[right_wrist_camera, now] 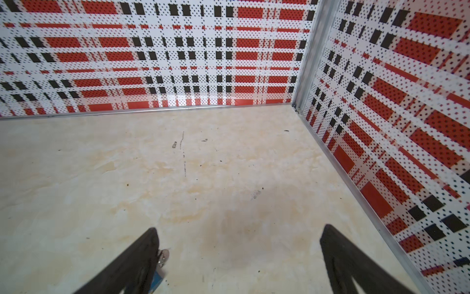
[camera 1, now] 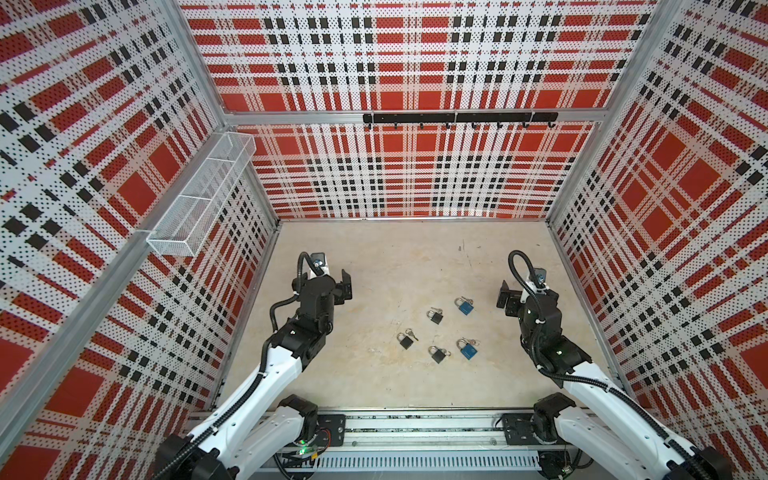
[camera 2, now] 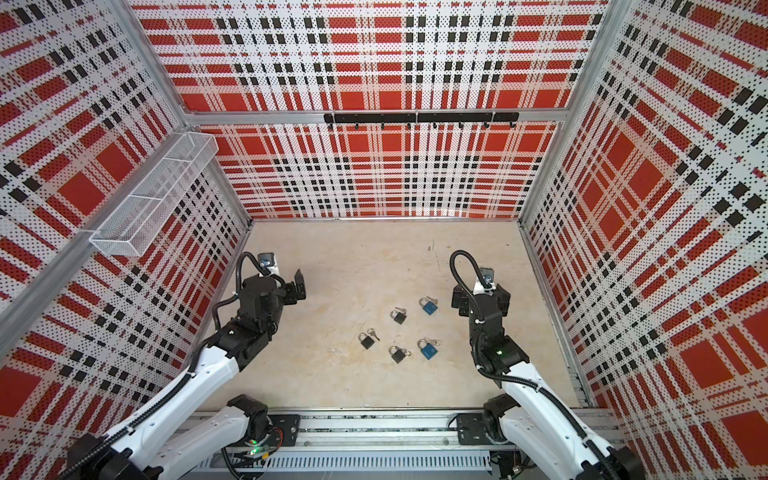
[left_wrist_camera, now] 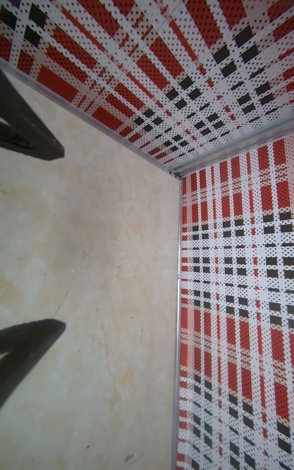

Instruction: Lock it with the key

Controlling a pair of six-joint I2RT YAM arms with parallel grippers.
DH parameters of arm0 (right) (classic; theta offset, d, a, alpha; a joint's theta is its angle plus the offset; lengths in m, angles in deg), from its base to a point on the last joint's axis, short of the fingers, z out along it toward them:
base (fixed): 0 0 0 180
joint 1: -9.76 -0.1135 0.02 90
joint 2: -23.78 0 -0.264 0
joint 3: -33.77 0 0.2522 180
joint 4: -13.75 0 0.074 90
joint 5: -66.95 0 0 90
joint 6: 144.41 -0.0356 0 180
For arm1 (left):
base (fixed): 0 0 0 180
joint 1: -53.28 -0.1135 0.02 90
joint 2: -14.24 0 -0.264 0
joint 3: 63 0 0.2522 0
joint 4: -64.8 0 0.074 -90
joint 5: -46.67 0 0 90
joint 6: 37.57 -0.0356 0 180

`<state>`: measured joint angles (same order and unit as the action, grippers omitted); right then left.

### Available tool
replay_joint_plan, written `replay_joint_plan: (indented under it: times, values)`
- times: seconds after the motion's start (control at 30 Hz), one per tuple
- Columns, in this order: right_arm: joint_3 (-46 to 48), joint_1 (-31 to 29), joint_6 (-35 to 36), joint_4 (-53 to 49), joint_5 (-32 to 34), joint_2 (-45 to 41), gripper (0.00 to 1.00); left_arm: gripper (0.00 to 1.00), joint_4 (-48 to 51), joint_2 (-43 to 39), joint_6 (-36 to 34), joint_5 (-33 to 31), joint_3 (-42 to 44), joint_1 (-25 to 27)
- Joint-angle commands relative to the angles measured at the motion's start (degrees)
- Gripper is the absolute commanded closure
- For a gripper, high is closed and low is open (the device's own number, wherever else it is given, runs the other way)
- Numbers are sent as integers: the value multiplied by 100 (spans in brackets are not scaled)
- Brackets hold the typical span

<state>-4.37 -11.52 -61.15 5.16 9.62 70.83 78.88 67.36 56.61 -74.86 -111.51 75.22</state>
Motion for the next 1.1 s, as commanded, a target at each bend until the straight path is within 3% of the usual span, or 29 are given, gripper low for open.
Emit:
replay_joint_plan:
  times: [0.0,0.23,0.43,0.5,0.7,0.8,1.07]
  values:
    - [366,212,175,1180,313,142,0,0,-1281,49,-412,-340,418,-99]
    - [1357,498,586,3632,724,923,0,0,-2617,1021,-880,-250,853,-282]
    - [1231,596,864,4271,618,2100,0,0,-3883,2063,-1366,-11,1085,-328]
    - [1230,661,1037,4980,552,2663,0,0,-4574,2366,-1479,168,1247,-357]
    - [1072,710,1623,6970,549,4148,0,0,-5358,3036,-1725,269,1284,-412]
    - [1051,696,1814,7514,426,4675,0,0,-5466,3207,-1696,378,1299,-418]
    - [1083,913,1560,7094,-235,4458,0,0,-6278,3403,-1177,1218,1734,-1107]
